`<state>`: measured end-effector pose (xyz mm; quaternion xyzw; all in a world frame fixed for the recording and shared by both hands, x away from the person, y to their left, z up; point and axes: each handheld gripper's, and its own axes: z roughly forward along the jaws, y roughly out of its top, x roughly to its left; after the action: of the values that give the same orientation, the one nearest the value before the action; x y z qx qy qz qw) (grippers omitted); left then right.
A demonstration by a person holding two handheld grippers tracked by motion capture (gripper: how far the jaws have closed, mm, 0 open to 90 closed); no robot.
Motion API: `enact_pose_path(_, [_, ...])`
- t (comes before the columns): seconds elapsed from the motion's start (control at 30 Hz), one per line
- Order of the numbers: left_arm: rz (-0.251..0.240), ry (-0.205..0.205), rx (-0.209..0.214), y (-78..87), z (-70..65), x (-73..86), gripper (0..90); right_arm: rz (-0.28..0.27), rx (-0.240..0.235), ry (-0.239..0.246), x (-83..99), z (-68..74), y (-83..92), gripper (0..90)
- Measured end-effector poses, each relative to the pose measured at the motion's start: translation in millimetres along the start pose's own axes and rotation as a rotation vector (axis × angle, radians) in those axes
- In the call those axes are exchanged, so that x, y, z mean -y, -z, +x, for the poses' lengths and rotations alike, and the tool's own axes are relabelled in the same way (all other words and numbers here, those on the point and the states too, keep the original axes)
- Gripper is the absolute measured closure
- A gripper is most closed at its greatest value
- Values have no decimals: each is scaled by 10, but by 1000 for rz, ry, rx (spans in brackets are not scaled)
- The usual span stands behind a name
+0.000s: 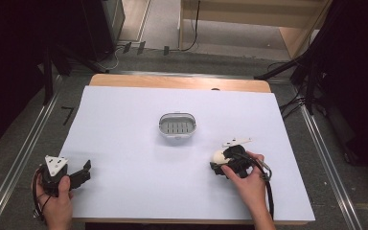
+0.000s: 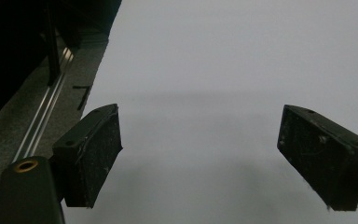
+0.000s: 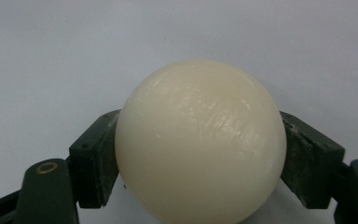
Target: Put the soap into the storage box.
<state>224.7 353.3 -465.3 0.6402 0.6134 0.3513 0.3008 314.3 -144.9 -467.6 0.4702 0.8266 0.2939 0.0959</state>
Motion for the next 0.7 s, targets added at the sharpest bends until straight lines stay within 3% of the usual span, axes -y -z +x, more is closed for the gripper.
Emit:
enact_pose_path(0.4, [4,-4,-4,-2,-3,-2,144,-7,-18,10,14,-5,26,246])
enact_pose_path(0.7, [5,-8,-4,-4,-8,-2,144,-35,-19,10,-70,-7,146,246])
